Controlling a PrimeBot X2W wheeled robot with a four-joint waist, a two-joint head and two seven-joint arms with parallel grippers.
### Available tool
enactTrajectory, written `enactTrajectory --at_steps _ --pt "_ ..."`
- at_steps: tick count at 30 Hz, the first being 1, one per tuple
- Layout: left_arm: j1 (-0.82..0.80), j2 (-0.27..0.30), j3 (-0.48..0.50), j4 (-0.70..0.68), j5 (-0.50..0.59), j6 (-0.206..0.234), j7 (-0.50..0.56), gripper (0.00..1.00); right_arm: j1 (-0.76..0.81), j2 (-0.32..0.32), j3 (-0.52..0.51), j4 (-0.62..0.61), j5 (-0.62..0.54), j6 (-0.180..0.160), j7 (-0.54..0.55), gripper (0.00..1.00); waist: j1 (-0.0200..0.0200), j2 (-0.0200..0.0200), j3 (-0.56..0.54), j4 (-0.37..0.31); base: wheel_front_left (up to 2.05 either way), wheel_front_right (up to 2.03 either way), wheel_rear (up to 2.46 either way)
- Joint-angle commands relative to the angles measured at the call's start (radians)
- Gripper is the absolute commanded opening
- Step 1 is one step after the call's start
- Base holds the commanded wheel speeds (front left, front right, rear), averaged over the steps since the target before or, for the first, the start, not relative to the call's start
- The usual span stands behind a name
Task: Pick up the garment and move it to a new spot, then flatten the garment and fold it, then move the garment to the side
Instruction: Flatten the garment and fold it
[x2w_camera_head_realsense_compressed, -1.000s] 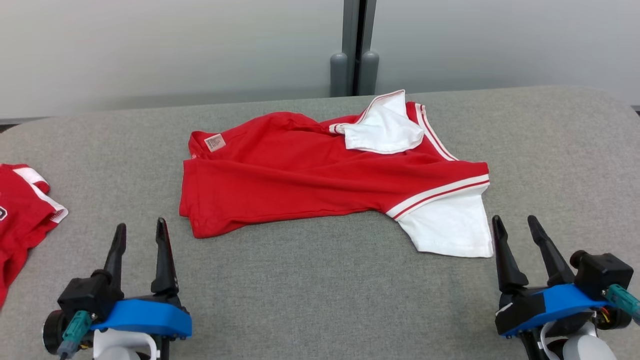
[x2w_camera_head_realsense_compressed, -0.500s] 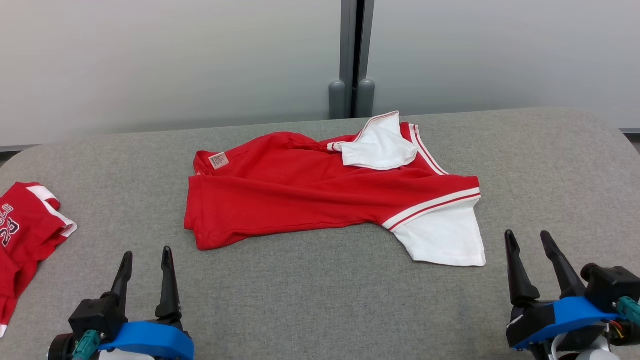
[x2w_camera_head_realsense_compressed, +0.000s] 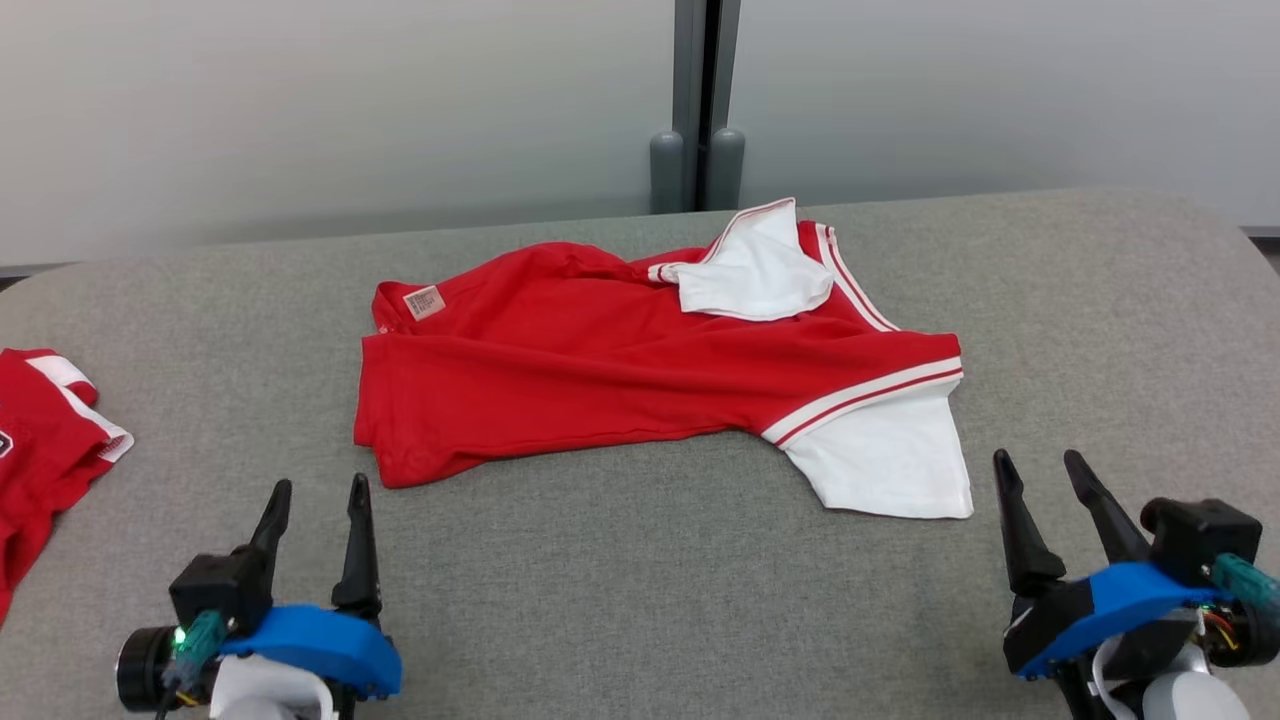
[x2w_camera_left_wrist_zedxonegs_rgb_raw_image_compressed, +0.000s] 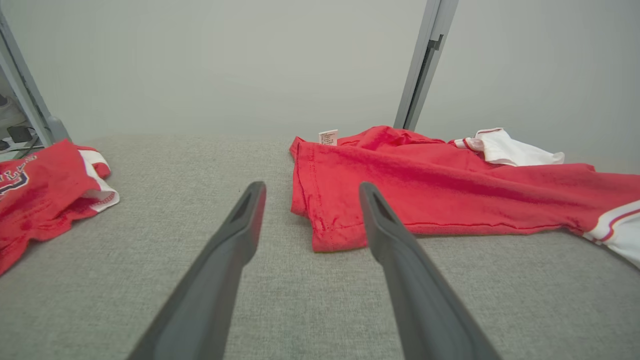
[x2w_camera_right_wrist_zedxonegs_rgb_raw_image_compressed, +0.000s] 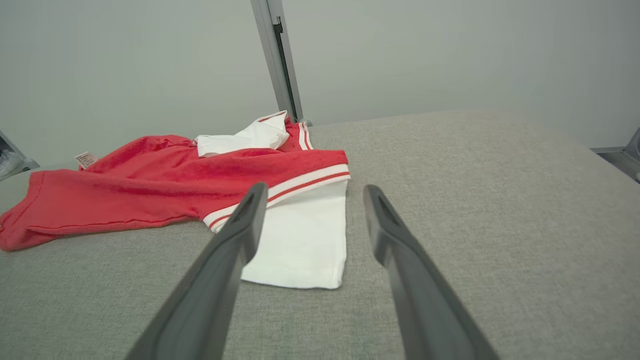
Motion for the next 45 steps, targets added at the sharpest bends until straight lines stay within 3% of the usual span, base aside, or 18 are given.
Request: enactTrajectory --at_steps 1,8,18,19,20,22,35,36,37,45 --pt "-0.042 0.002 -0.012 0.027 0.006 -0.005 0.026 1.00 -0.031 -0.002 -0.010 0.014 -0.016 0.001 0.035 1.00 0.0000 0.0000 0.017 0.003 0.00 0.00 0.00" --pt "-0.195 -0.012 -0.040 0.193 0.008 -0.003 0.126 1.00 -0.159 -0.002 0.009 0.131 -0.039 0.001 0.167 1.00 0.0000 0.0000 0.094 -0.017 0.00 0.00 0.00" --pt "-0.343 -0.016 -0.025 0.374 -0.019 0.009 0.159 0.98 -0.309 -0.002 0.048 0.336 -0.031 0.001 0.158 1.00 0.0000 0.0000 0.182 -0.038 0.00 0.00 0.00" --pt "-0.353 -0.017 -0.027 0.384 -0.020 0.005 0.157 0.84 -0.317 -0.002 0.053 0.351 -0.026 0.001 0.151 1.00 0.0000 0.0000 0.187 -0.038 0.00 0.00 0.00" --pt "-0.361 -0.018 -0.031 0.394 -0.021 -0.001 0.155 0.47 -0.321 -0.002 0.059 0.365 -0.021 0.001 0.147 1.00 0.0000 0.0000 0.190 -0.039 0.00 0.00 0.00" --pt "-0.370 -0.022 -0.040 0.410 -0.023 -0.016 0.153 0.00 -0.328 -0.002 0.065 0.392 -0.013 0.001 0.140 1.00 0.0000 0.0000 0.194 -0.039 0.00 0.00 0.00" --pt "-0.351 -0.029 -0.060 0.422 -0.036 -0.047 0.086 0.00 -0.333 -0.001 0.072 0.531 -0.024 0.000 0.160 1.00 0.0000 0.0000 0.192 -0.030 0.00 0.00 0.00" --pt "-0.350 -0.031 -0.064 0.422 -0.037 -0.049 0.085 0.00 -0.334 0.000 0.075 0.543 -0.025 0.000 0.168 0.40 0.0000 0.0000 0.191 -0.026 0.00 0.00 0.00" --pt "-0.349 -0.031 -0.066 0.422 -0.039 -0.049 0.082 0.00 -0.333 0.002 0.079 0.546 -0.036 0.000 0.168 0.00 0.0000 0.0000 0.189 -0.023 0.00 0.00 0.00" --pt "-0.356 -0.047 -0.032 0.348 -0.093 -0.072 0.034 0.00 -0.331 -0.004 0.048 0.415 0.055 0.001 0.051 0.00 0.0000 0.0000 0.155 -0.020 0.00 0.00 0.00"
